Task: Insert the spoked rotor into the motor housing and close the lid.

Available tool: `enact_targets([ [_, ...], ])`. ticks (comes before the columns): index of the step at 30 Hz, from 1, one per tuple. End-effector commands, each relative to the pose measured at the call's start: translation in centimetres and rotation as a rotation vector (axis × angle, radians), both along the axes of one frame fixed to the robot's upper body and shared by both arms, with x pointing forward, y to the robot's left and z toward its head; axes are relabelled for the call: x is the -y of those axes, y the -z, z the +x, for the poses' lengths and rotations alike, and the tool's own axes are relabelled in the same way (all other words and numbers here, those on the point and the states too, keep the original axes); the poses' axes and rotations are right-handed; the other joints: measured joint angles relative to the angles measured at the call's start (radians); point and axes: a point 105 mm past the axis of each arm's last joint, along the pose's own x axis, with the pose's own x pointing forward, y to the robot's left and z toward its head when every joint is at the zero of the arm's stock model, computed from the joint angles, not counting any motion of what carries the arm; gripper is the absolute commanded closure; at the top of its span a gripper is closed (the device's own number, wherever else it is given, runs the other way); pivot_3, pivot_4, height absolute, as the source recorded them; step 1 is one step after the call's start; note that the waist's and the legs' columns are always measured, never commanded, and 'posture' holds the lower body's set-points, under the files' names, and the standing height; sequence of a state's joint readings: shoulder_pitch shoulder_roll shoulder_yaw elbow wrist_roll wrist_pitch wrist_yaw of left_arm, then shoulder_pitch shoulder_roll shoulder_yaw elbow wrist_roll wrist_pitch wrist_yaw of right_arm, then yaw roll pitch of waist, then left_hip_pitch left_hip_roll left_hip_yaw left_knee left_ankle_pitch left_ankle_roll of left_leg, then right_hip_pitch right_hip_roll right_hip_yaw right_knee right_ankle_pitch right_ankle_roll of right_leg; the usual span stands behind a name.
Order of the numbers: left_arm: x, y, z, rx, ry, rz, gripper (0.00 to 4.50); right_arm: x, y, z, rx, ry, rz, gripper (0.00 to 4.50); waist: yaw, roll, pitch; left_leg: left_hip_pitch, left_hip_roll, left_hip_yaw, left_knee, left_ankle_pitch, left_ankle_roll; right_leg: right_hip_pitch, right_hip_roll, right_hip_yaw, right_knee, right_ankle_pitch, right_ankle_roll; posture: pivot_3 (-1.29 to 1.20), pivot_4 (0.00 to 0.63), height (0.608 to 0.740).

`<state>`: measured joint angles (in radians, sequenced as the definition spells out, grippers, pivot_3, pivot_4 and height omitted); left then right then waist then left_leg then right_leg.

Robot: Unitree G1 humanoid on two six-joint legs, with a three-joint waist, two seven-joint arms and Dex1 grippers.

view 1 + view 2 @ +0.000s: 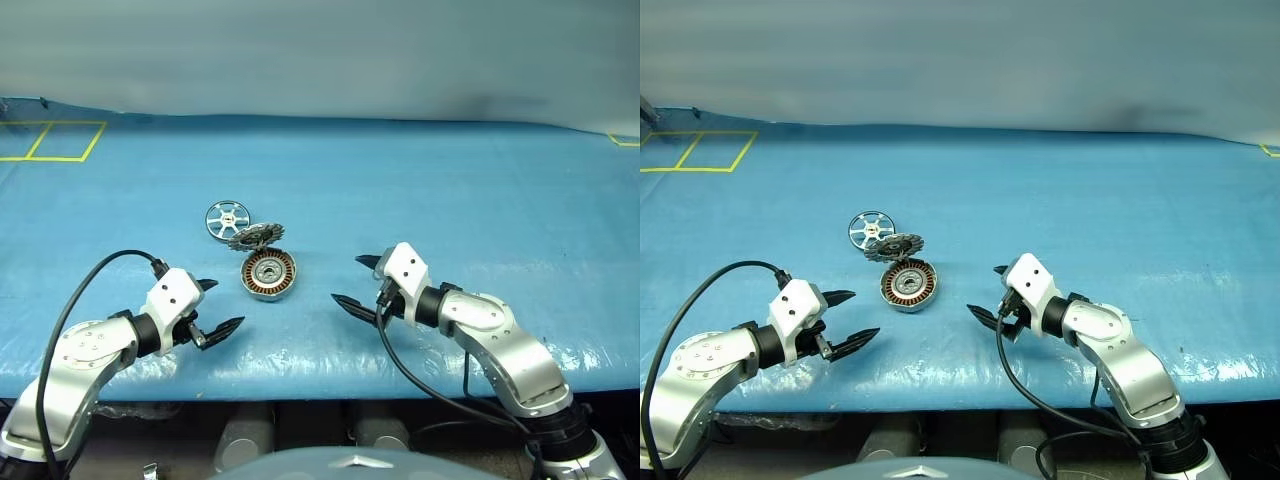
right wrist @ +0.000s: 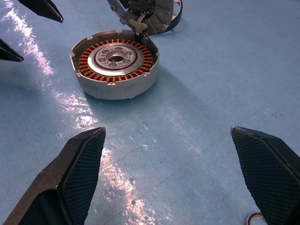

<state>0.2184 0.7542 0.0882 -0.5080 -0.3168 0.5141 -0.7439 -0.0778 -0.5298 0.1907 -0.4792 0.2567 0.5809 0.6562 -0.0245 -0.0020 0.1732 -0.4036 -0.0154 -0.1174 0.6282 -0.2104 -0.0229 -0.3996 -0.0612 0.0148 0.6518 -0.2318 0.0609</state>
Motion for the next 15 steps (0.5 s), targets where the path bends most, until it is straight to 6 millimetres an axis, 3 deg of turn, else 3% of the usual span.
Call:
enact_targets([
  [1, 0.0, -0.4, 0.2, 0.026, 0.008, 0.002, 0.06, -0.4, -0.7, -0.1, 0.025, -0.031, -0.006, 0.0, 0.0, 0.0, 0.0, 0.0, 0.0, 0.0, 0.0, 0.0, 0.0, 0.0, 0.0, 0.0, 0.0, 0.0, 0.0, 0.0, 0.15, 0.74],
  [7, 0.0, -0.6, 0.4, 0.032, 0.007, 0.004, 0.06, -1.5, -1.5, -0.7, 0.043, -0.221, -0.177, 0.0, -0.003, 0.0, 0.0, 0.0, 0.0, 0.001, 0.0, 0.0, 0.0, 0.0, 0.0, 0.001, 0.0, 0.0, 0.0, 0.0, 0.15, 0.74],
  [11, 0.1, -0.5, 0.4, 0.033, 0.008, 0.002, 0.06, -2.5, -1.4, -1.0, 0.102, -0.458, -0.436, 0.0, -0.002, -0.001, 0.001, 0.001, 0.001, 0.001, 0.0, 0.0, 0.0, 0.0, 0.0, 0.0, 0.0, 0.0, 0.0, 0.0, 0.15, 0.74],
  [15, 0.1, -0.5, 0.3, 0.036, 0.007, 0.0, 0.06, -4.2, -1.7, -0.9, 0.155, -0.638, -0.572, 0.0, -0.007, -0.002, 0.001, 0.001, 0.001, 0.001, -0.001, 0.0, 0.0, 0.0, 0.0, 0.0, -0.001, 0.0, 0.0, 0.0, 0.15, 0.74],
])
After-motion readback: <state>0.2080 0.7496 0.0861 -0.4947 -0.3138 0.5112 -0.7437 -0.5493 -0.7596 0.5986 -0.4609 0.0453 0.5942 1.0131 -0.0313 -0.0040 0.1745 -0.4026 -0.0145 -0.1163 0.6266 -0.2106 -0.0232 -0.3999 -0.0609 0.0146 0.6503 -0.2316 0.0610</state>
